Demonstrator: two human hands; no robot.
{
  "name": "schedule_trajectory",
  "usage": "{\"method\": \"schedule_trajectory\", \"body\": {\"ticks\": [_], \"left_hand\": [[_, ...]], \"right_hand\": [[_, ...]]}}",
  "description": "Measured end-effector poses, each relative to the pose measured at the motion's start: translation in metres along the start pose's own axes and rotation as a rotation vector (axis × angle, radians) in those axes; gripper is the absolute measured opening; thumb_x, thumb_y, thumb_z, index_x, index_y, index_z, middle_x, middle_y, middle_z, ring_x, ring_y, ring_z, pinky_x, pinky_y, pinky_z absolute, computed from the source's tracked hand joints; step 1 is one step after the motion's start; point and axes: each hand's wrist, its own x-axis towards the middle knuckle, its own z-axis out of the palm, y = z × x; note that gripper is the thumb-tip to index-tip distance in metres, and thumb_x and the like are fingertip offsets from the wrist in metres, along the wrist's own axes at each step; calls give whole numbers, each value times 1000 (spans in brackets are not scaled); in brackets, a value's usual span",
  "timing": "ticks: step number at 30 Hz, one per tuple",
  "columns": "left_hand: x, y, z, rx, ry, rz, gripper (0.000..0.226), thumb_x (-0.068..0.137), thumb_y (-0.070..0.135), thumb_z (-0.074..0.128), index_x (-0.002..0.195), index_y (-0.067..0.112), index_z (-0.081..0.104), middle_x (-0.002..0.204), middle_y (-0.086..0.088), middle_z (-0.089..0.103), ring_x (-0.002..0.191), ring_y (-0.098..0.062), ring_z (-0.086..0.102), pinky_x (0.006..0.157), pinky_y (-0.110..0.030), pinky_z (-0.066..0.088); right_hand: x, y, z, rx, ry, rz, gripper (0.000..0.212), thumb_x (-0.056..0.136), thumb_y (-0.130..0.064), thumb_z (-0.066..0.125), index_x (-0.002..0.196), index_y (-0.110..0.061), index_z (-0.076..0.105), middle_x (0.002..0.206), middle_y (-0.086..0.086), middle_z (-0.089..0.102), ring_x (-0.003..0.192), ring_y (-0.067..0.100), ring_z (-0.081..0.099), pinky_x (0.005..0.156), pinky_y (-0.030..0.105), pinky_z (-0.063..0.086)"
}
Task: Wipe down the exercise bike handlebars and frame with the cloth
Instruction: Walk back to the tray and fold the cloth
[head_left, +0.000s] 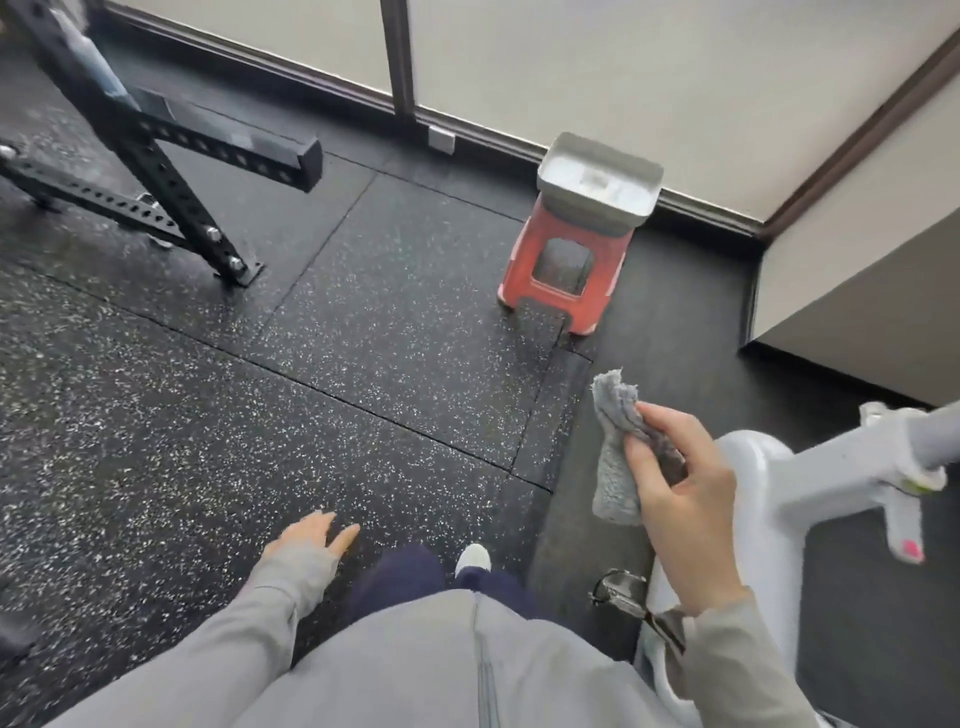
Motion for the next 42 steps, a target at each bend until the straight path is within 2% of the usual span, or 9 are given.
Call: {"method": "schedule_trajectory", "body": {"ticks": [9,16,20,24,27,32,36,39,42], "left_hand": [[116,82,-80,91,-2,61,60,91,56,34,139,20,33,150,0,32,137,-18,31,113,-34,26],[216,123,-167,197,-36,92,58,92,55,31,139,21,33,148,1,36,135,-18,35,111,-31,28],[262,161,-219,246,-14,158,58,92,56,32,137,20,36,146,1,40,132,-18,39,109,-30,31],[293,199,-245,280,-64,223,59,92,56,30,140,21,32,153,2,27,138,-16,28,114,-31,24],[313,227,-254,277,-130,234,61,92,57,31,142,22,28,155,3,21,140,-17,23,116,-34,21],[341,265,-269,367,-185,189,61,90,60,29,140,25,30,147,2,36,132,-20,37,111,-36,29],[364,304,-281,395,-206,136,60,92,57,27,141,22,28,149,1,33,135,-17,33,113,-34,27],[378,350,-290,375,-202,107,60,92,57,28,141,21,28,149,1,32,135,-18,33,113,-35,26],[388,408,-302,334,-164,126,60,92,56,30,141,21,29,150,1,33,135,-18,34,113,-33,26]], "right_hand": [[124,-1,23,-9,80,33,38,85,2,62,96,-35,62,101,1,67,97,16,63,86,29,50],[245,-4,70,-65,175,16,44,84,4,62,96,-38,61,98,-9,67,90,-1,61,79,9,45],[302,-14,92,-63,196,11,42,84,4,62,98,-35,63,99,-8,67,91,2,62,77,10,46],[344,-17,101,-73,215,36,36,84,5,62,100,-27,64,100,-6,67,93,3,62,79,10,45],[370,-14,98,-78,244,56,36,83,7,61,100,-25,64,100,-6,67,93,1,61,80,8,44],[420,6,78,-86,280,106,32,83,8,60,101,-18,65,101,-2,67,94,5,61,85,17,47],[469,27,56,-74,305,139,32,84,8,60,102,-18,66,101,0,67,95,6,61,87,19,47],[514,42,34,-76,314,135,32,83,8,61,102,-17,65,102,1,67,96,3,60,88,17,47],[558,54,10,-99,295,133,27,84,6,60,104,-10,67,104,2,67,99,9,61,90,25,48]]}}
